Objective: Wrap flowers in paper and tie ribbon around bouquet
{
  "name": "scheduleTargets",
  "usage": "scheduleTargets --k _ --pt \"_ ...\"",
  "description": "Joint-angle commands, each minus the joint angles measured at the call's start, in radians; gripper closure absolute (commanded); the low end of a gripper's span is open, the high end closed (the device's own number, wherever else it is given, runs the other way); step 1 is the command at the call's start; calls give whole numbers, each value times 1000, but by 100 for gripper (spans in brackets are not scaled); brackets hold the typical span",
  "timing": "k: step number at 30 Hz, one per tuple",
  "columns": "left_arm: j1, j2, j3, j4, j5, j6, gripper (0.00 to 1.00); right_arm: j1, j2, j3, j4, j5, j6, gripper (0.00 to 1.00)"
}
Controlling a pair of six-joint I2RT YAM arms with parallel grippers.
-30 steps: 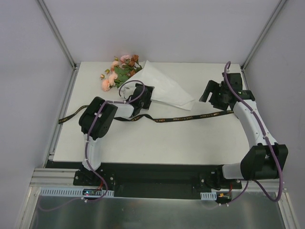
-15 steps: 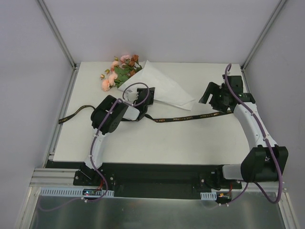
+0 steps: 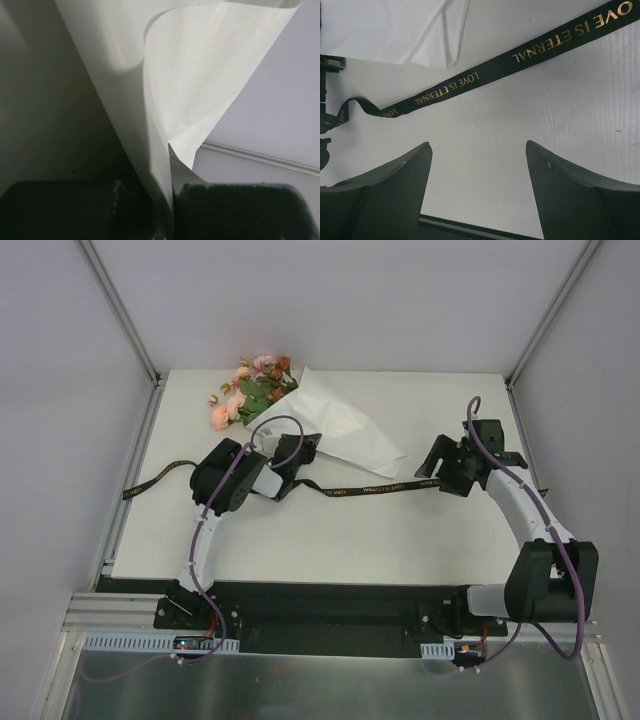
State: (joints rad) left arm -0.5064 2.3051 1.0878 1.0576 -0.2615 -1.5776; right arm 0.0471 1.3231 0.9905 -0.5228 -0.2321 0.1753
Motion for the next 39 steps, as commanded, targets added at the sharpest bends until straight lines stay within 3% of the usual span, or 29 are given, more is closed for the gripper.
scheduleTargets --k 1,10,18,27,29,37,39 --pt "48 -95 -55 142 178 -12 100 -33 44 -26 79 -79 44 22" --pt "152 -142 -80 156 537 -119 100 -46 185 -52 165 -81 150 32" --pt "212 -213 -172 95 864 -9 100 -128 304 7 184 -127 150 37" --pt "236 -271 -275 30 1062 148 100 -136 286 11 155 -107 107 37" --pt "235 -297 -269 -26 1104 224 100 -136 283 13 144 -89 99 37" --pt "235 -385 -137 -605 1104 614 100 -136 258 31 115 -75 86 37" --pt "235 -380 -103 -681 1098 701 100 -136 251 36 107 -67 82 37"
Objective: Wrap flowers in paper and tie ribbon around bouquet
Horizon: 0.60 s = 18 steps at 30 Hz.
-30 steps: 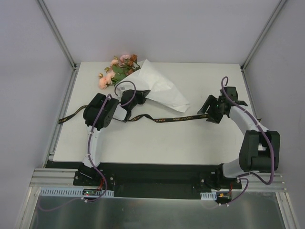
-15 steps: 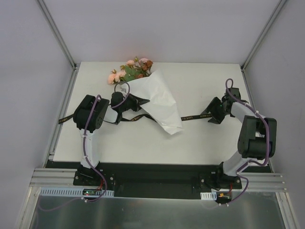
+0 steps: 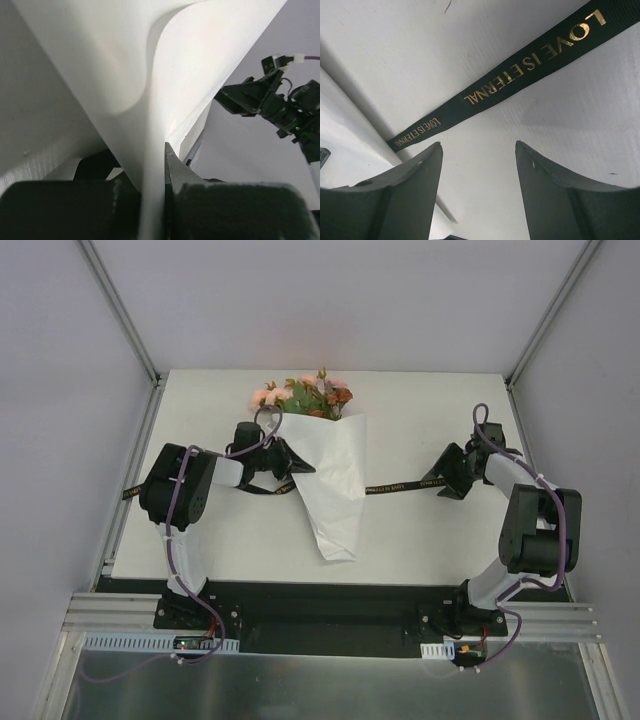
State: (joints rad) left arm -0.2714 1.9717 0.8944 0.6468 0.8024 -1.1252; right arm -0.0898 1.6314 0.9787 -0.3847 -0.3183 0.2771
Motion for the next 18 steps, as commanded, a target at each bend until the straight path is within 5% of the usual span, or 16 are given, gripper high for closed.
scheduleTargets --k 1,6,13,18 --pt "0 -36 121 -338 34 267 100 1 -59 48 -36 22 -22 37" --pt "-3 -1 166 -403 34 317 100 1 -54 52 -43 35 -24 37" --pt "-6 -89 163 -509 -14 398 60 -5 -61 72 -57 80 -12 34" --pt "0 -223 181 -749 -136 501 52 -27 -21 184 -192 238 2 14"
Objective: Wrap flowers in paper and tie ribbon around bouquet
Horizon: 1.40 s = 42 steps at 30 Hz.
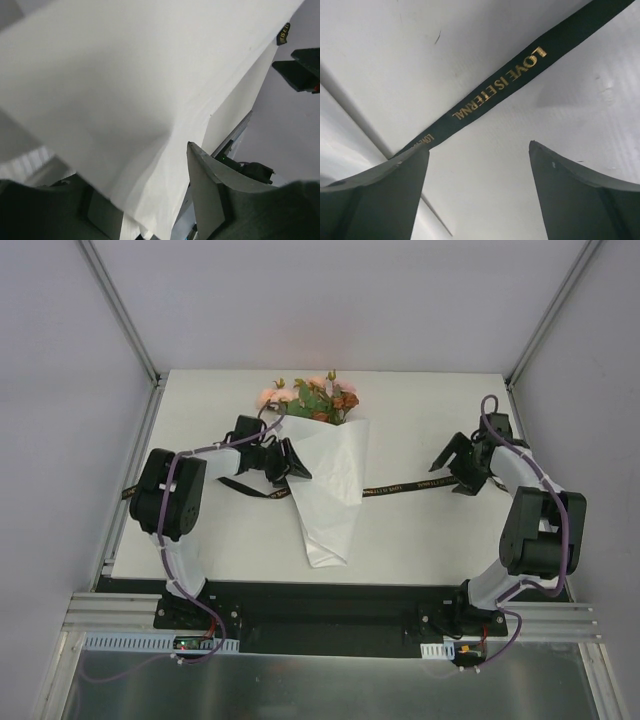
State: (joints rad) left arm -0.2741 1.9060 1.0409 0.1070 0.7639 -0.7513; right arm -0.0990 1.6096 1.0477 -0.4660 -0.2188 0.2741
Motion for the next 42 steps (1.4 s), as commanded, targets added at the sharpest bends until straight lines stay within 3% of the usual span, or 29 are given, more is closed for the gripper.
scheduleTargets --k 1,3,4,5,7,8,11,12,15,19,26,29,32,33,37,42 --pt "4 -174 38 -251 -125 154 52 -19 10 139 -132 204 2 3" --pt "19 -226 28 -303 -170 168 50 -27 45 195 -177 268 -6 4" --pt "24 -249 24 -353 -181 188 39 -33 59 210 -187 289 -9 4" --pt "36 -274 18 -377 -228 197 34 -48 94 245 -198 295 -12 4" --pt "53 -370 -16 -440 -294 222 34 -67 131 284 -238 346 -9 4" --pt "67 -440 -28 -464 -392 225 33 -85 148 308 -252 363 -3 4" --pt "182 -536 -82 -552 -547 169 28 -128 213 392 -336 397 43 4" --pt "264 -539 -85 -573 -616 135 20 -137 243 428 -351 404 54 4" --pt "341 -481 -32 -630 -717 113 18 -169 272 449 -385 435 94 2" --pt "398 -314 76 -673 -718 72 24 -202 279 427 -356 403 103 1" --pt "429 -57 208 -684 -750 -13 25 -234 305 428 -303 328 106 9" --pt "446 66 324 -734 -727 24 37 -248 315 426 -287 315 116 13" --pt "449 103 366 -747 -791 33 41 -260 331 426 -278 302 129 15" --pt "449 108 369 -747 -793 41 49 -260 335 425 -275 299 132 15" --pt "449 107 349 -745 -804 56 63 -261 366 436 -257 311 142 16" --pt "447 45 301 -724 -796 92 72 -263 417 468 -243 271 155 15"
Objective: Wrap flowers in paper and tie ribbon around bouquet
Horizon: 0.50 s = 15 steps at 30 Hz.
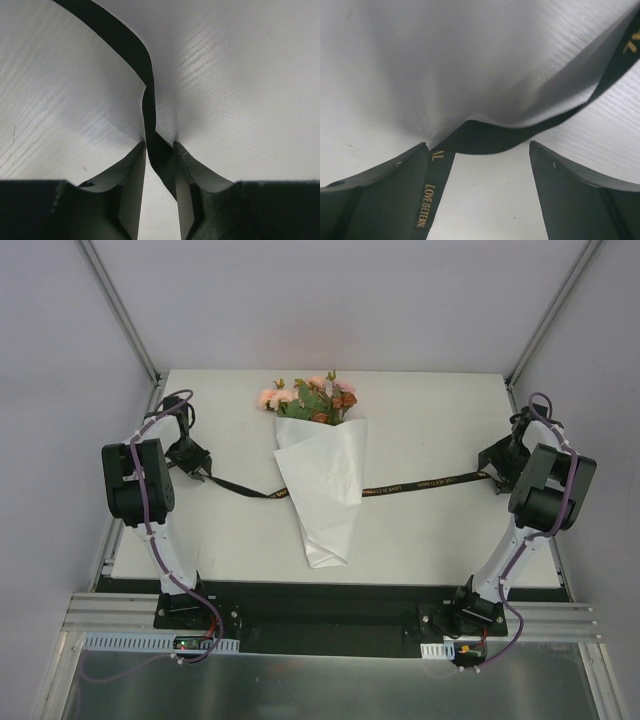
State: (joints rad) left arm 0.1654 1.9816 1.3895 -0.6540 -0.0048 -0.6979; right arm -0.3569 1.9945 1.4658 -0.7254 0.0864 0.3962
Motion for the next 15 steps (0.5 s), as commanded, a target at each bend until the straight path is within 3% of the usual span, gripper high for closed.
scheduleTargets --k 1,3,5,7,8,11,12,13,15 --pt "8 -44 -58 46 -9 44 74 -5 41 51 24 -51 36 15" --pt "6 -96 -89 71 3 64 78 -5 55 62 26 -63 41 19" --pt "-9 -145 -101 89 51 93 83 -5 61 62 35 -66 50 29" --pt "-30 -176 -98 93 43 146 85 -5 66 62 50 -73 47 42" --pt "-44 -209 -101 93 45 156 91 -5 69 65 55 -76 43 48" --pt "-67 -282 -128 96 71 166 100 -2 67 57 93 -111 14 73" --pt "-85 -297 -136 96 77 169 100 -1 50 48 99 -112 6 88" --pt "-93 -315 -147 97 83 170 100 4 40 41 103 -103 -2 95" --pt "-116 -363 -181 102 109 175 100 15 -26 -4 130 -93 -13 99"
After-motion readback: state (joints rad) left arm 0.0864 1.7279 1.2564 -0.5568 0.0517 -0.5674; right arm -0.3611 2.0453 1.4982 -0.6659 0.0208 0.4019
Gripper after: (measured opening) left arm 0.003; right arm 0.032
